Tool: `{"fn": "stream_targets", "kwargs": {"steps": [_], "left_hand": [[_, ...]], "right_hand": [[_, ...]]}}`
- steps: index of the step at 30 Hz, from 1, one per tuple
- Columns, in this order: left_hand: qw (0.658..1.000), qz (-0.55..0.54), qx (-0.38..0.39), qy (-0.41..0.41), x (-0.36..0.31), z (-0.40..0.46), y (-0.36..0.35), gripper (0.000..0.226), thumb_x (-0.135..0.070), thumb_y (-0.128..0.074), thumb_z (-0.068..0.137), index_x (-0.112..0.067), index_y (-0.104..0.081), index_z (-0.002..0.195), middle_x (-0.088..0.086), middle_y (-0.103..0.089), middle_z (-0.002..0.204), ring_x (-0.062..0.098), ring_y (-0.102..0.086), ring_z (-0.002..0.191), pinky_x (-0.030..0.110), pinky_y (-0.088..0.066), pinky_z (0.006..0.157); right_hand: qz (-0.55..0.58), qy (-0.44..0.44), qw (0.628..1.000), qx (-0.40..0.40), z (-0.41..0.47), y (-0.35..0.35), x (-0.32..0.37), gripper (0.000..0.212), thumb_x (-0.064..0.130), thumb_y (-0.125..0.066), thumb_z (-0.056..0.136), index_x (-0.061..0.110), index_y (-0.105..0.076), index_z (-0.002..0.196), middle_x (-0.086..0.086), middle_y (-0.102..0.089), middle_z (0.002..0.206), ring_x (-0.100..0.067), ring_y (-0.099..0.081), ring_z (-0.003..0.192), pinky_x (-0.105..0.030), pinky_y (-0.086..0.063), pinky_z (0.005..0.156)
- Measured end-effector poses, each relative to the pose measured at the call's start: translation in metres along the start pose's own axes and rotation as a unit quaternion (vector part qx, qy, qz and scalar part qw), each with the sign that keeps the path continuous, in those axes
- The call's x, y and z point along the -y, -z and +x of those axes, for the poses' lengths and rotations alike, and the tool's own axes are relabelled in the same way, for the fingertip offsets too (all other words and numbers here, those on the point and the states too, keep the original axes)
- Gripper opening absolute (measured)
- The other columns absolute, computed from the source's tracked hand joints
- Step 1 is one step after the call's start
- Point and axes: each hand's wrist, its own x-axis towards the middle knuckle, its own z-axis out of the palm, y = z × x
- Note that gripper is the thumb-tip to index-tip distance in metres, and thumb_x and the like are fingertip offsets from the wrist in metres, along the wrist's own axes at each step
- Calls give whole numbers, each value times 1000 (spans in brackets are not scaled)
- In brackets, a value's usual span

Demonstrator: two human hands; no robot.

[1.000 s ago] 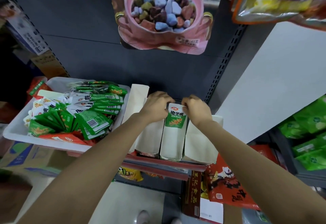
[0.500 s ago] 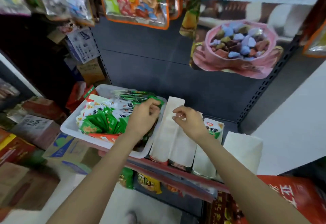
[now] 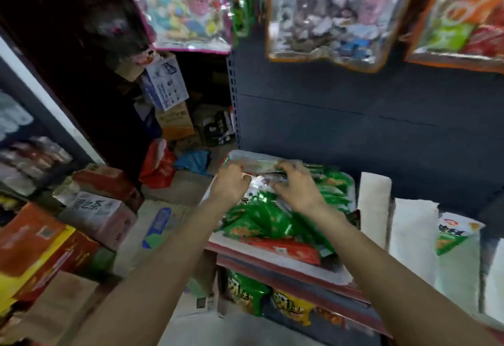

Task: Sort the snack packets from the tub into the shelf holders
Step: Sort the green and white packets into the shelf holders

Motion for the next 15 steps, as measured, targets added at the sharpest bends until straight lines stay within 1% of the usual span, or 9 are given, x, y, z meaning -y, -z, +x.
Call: {"fn": "stream_targets", "kwargs": {"steps": [1, 2, 5, 8, 10, 12, 14, 15], "left_hand": [[1000, 0, 4, 6, 14, 5, 4, 35, -13, -55, 88, -6, -57, 122, 16, -57, 124, 32, -53, 113, 38, -45, 93], [1000, -5, 5, 14, 28, 10, 8, 34, -13, -56, 88, -7, -56, 121, 15, -56, 124, 32, -53, 113, 38, -45, 92], [998, -24, 5, 49, 63, 32, 13, 34, -24, -60, 87, -11, -57, 118, 15, -59, 115, 32, -58, 104, 36, -48, 82], [997, -6, 52, 54, 80, 51, 14, 40, -35, -56, 90, -9, -57, 121, 15, -59, 119, 30, -57, 107, 34, -48, 86], [996, 8, 83, 40, 77, 52, 21, 33, -32, -56, 92, -4, -60, 109, 16, -62, 114, 30, -58, 104, 33, -47, 83], [995, 12, 96, 37, 75, 55, 24, 21, -25, -57, 92, -5, -62, 90, 17, -66, 104, 29, -60, 97, 31, -44, 77], [995, 15, 89, 37, 75, 58, 24, 19, -16, -54, 92, -3, -64, 84, 18, -67, 98, 29, -61, 94, 27, -42, 72], [996, 11, 80, 32, 76, 59, 25, 19, -12, -52, 91, 0, -64, 82, 19, -67, 97, 31, -61, 94, 28, -43, 74]], "right_hand": [[-9, -1, 1000, 5, 5, -7, 6, 47, 27, -60, 89, 10, -47, 130, -16, -45, 130, -30, -39, 125, -34, -34, 101], [-12, -4, 1000, 13, 11, -14, 12, 48, 28, -60, 88, 10, -46, 131, -16, -45, 131, -30, -37, 126, -34, -34, 101], [-12, -13, 998, 60, 28, -31, 27, 57, 34, -60, 89, 15, -39, 138, -13, -37, 140, -29, -31, 132, -33, -30, 105], [-50, -8, 993, 108, 46, -45, 36, 68, 43, -58, 89, 14, -31, 144, -10, -31, 148, -28, -28, 136, -36, -28, 109], [-78, -2, 989, 128, 55, -52, 44, 69, 45, -56, 89, 15, -29, 145, -8, -30, 150, -26, -28, 137, -37, -30, 108], [-102, 11, 985, 140, 63, -57, 53, 69, 46, -55, 90, 16, -27, 145, -8, -32, 149, -26, -28, 136, -36, -30, 107], [-118, 22, 982, 144, 69, -61, 63, 69, 46, -55, 90, 16, -27, 145, -10, -36, 146, -27, -31, 134, -36, -30, 107], [-123, 21, 982, 145, 71, -63, 67, 69, 45, -56, 89, 16, -27, 144, -10, -37, 145, -28, -33, 133, -37, -30, 106]]}}
